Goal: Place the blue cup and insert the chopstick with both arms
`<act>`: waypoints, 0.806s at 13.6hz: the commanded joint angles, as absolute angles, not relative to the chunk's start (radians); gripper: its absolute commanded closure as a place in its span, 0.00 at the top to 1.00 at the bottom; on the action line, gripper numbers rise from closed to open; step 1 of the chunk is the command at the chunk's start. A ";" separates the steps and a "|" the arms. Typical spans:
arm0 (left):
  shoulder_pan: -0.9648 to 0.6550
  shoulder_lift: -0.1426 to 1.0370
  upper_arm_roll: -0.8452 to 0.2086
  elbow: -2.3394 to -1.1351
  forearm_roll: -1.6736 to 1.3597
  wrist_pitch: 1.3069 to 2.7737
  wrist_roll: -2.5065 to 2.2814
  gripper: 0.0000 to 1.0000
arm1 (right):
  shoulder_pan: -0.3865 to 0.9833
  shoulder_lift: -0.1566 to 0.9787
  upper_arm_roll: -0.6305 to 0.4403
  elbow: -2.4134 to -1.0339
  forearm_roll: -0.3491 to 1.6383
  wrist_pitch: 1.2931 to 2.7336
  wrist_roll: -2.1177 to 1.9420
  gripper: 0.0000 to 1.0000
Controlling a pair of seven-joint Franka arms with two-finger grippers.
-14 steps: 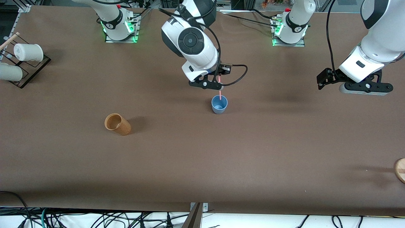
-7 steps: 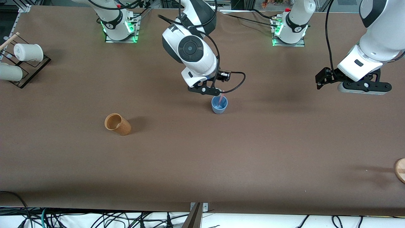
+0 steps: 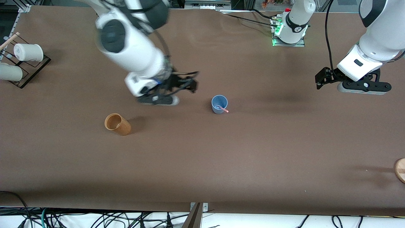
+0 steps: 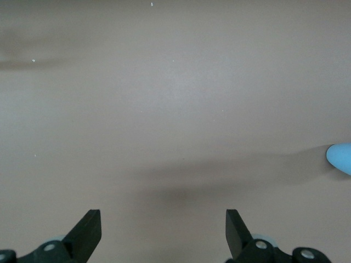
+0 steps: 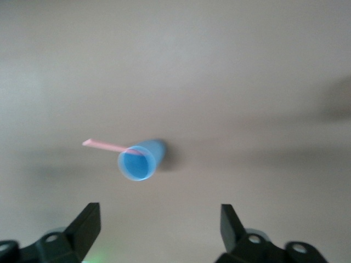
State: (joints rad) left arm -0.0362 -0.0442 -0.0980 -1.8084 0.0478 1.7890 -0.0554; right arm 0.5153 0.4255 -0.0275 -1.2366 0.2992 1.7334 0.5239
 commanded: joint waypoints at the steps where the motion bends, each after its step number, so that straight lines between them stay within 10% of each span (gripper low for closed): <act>1: -0.044 -0.028 -0.101 -1.772 0.012 1.778 -0.037 1.00 | 0.401 0.234 -0.020 -1.489 0.192 1.744 0.245 1.00; 11: -0.044 -0.028 -0.104 -1.770 0.012 1.775 -0.037 1.00 | 0.221 0.083 -0.029 -1.534 0.017 1.556 0.021 1.00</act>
State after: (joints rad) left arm -0.0415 -0.0412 -0.1070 -1.7996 0.0461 1.7889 -0.0554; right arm 0.2224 0.1135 -0.0415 -1.5013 0.0368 1.5598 0.0364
